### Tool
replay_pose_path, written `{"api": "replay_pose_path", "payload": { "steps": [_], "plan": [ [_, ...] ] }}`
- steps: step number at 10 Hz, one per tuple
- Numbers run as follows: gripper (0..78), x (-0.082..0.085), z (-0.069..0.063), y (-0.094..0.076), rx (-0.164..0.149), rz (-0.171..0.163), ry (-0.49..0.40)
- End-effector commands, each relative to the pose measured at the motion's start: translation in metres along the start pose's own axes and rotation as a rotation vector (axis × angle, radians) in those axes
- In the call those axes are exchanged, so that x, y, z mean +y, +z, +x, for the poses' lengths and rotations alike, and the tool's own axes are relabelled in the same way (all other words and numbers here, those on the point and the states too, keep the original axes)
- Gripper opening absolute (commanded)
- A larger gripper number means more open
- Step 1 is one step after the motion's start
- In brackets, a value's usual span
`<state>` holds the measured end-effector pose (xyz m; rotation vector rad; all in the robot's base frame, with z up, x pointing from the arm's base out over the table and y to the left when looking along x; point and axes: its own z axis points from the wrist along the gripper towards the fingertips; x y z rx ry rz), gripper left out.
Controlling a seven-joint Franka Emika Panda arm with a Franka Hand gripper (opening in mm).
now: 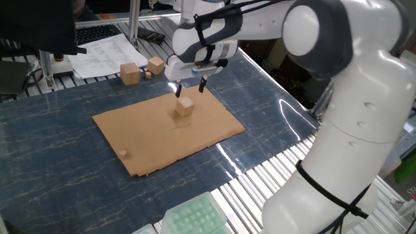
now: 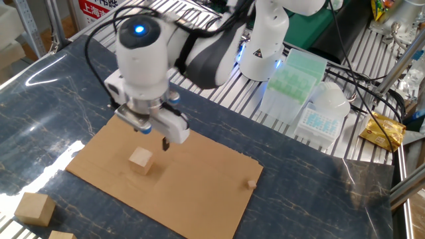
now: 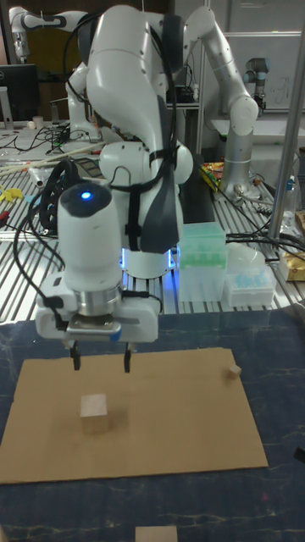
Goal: Grab the block and place it at the designated location
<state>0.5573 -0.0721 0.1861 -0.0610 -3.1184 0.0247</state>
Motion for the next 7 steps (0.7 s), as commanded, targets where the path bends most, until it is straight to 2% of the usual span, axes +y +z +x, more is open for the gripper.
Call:
{"api": "replay_pose_path", "payload": {
  "steps": [1, 3, 7],
  "plan": [
    [77.5, 0.018, 0.012, -0.020, 0.021, 0.000, 0.021],
    [77.5, 0.026, 0.017, -0.027, 0.020, -0.001, 0.034],
    [77.5, 0.030, 0.024, -0.037, 0.020, -0.004, 0.046]
  ]
}}
